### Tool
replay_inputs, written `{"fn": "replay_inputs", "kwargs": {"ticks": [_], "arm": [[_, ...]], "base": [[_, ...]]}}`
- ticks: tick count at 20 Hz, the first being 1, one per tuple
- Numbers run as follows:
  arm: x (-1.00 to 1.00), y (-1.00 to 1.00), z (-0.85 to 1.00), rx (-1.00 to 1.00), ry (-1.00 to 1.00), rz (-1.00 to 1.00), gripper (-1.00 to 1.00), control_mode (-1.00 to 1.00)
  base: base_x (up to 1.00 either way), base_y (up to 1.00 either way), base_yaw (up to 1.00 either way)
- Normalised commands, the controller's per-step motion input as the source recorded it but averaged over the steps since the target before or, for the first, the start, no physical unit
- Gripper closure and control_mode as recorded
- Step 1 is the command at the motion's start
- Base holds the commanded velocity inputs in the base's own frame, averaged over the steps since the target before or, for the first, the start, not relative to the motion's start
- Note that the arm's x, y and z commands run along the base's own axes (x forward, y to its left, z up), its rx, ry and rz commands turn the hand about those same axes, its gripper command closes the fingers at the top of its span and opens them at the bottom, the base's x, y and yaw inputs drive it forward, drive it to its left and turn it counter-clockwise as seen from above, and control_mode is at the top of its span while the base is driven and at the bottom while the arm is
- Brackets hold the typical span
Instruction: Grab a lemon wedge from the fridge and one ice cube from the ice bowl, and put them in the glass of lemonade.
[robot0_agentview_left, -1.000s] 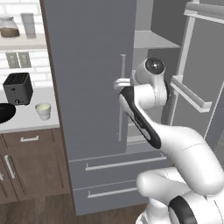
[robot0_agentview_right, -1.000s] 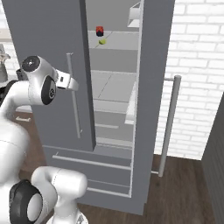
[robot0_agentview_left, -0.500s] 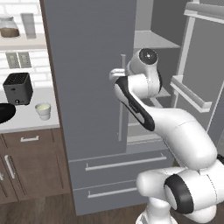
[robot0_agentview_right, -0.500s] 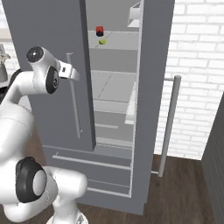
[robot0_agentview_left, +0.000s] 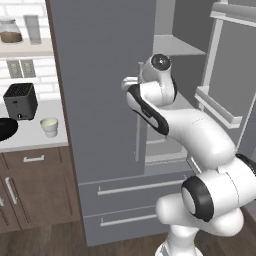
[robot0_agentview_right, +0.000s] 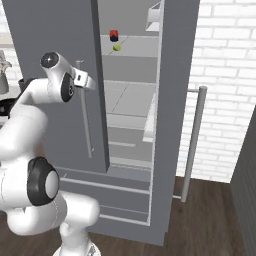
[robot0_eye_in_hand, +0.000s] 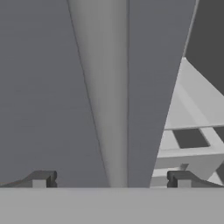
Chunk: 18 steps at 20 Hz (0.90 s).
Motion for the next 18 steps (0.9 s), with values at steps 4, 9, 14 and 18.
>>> {"fn": "replay_inputs", "kwargs": {"ticks": [4, 9, 14, 18], "arm": [[0.36, -0.02, -0.31, 0.00, 0.00, 0.00, -1.00, -1.00], [0.46, 0.00, -0.28, 0.00, 0.00, 0.00, -1.00, -1.00], [0.45, 0.00, -0.05, 0.00, 0.00, 0.00, -1.00, -1.00], [0.17, 0.00, 0.00, 0.00, 0.01, 0.00, 1.00, -1.00]], "base": [[0.00, 0.00, 0.00], [0.00, 0.00, 0.00], [0.00, 0.00, 0.00], [0.00, 0.00, 0.00]]}}
